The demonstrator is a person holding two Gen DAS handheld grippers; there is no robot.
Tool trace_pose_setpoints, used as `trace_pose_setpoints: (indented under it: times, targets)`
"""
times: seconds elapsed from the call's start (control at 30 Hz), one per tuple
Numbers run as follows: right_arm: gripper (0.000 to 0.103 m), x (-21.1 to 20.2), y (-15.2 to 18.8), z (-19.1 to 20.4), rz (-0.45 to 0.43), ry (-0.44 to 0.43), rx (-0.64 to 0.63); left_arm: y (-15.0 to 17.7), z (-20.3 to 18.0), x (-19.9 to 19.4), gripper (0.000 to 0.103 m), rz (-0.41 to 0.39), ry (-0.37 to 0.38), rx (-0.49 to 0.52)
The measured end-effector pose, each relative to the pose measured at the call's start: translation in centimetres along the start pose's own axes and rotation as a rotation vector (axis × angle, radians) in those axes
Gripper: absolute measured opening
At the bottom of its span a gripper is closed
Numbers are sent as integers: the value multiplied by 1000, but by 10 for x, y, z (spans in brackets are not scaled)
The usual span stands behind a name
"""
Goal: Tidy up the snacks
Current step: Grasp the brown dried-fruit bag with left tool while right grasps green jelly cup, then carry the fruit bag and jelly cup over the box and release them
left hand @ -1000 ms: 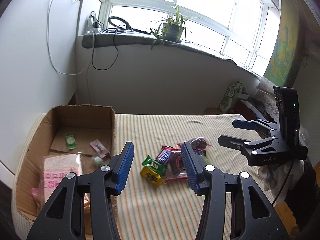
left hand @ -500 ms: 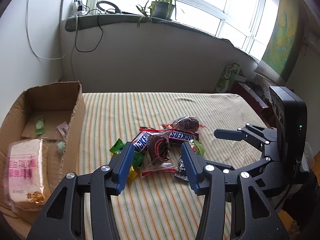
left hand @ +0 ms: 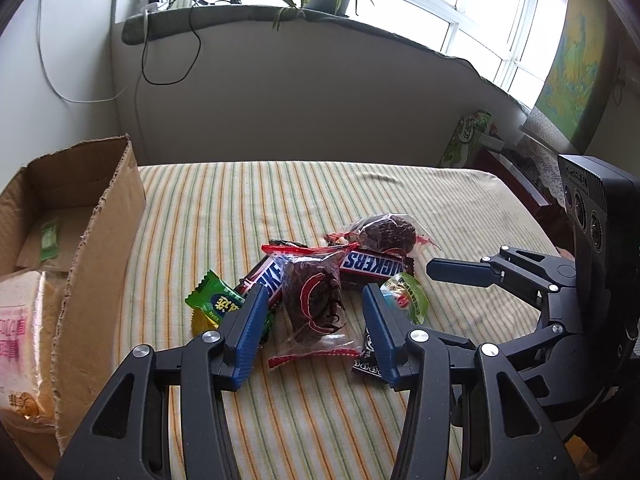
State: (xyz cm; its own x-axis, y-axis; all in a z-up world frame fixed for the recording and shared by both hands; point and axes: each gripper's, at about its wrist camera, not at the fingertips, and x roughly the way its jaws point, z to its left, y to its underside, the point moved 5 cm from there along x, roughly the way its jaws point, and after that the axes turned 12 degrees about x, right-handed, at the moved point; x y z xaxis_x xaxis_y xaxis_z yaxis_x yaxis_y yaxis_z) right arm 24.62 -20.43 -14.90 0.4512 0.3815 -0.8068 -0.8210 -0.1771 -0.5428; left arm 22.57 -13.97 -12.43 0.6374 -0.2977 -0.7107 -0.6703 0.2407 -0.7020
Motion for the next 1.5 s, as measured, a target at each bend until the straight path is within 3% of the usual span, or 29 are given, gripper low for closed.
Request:
trace_pose_setpoints:
  times: [0.07, 0.13, 0.33, 0.5, 1.03, 1.5]
  targets:
    - [71, 3, 0, 1, 6, 4, -2, 1, 0, 4, 42, 10, 0, 0]
    - [59, 7, -1, 2, 18, 2, 2, 2, 0, 6, 41, 16, -4, 4]
    - [54, 6, -1, 3, 24, 2, 6, 3, 1, 8, 31, 17, 0, 4]
    - [43, 2, 2, 3, 22, 6, 1, 3, 2, 7, 28, 11, 1, 8]
    - [42, -32, 12, -9, -25, -4, 57, 3, -2, -30, 28, -65, 42, -23]
    - [42, -63, -4, 22, -91, -25, 20, 6, 21, -86, 28, -154, -17, -45]
